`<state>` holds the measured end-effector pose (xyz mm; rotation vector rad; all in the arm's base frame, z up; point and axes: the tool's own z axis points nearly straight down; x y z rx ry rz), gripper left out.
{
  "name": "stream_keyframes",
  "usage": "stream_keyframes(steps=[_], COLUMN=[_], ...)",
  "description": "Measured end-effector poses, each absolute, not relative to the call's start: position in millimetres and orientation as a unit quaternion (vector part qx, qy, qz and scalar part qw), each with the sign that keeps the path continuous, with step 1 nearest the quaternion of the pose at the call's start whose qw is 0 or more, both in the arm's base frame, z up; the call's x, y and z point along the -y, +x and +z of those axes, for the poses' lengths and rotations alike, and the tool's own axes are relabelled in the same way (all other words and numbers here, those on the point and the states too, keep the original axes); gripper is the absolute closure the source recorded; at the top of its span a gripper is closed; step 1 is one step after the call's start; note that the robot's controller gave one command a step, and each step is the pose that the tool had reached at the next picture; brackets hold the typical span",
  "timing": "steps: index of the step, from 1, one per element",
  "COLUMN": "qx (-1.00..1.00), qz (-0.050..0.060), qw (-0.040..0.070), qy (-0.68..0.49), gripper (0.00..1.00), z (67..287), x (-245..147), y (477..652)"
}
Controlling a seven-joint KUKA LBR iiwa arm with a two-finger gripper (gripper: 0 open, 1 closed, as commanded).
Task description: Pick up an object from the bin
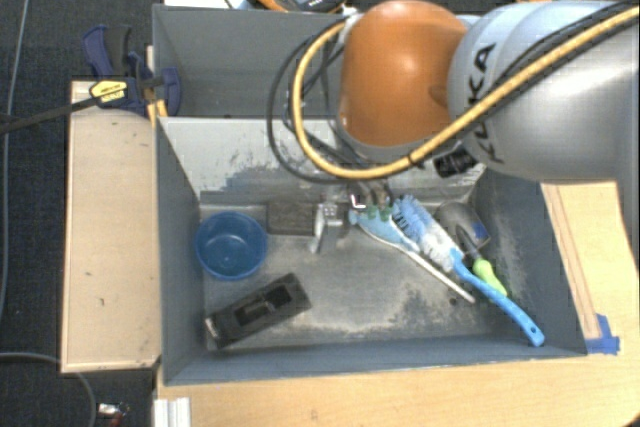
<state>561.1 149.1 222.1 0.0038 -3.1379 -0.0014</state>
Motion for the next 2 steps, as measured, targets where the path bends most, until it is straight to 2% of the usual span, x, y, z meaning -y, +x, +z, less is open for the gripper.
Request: stream_keyframes(steps=[1,2], qx=[1.0,1.0], qz=[-0.001,-0.001], qw=[-0.002,-0.001], qy=[-0.001,0.019], gripper=[0.0,0.0], z=[225.4,173.6], x=[-148.7,-178.1], y=[563.0,572.5])
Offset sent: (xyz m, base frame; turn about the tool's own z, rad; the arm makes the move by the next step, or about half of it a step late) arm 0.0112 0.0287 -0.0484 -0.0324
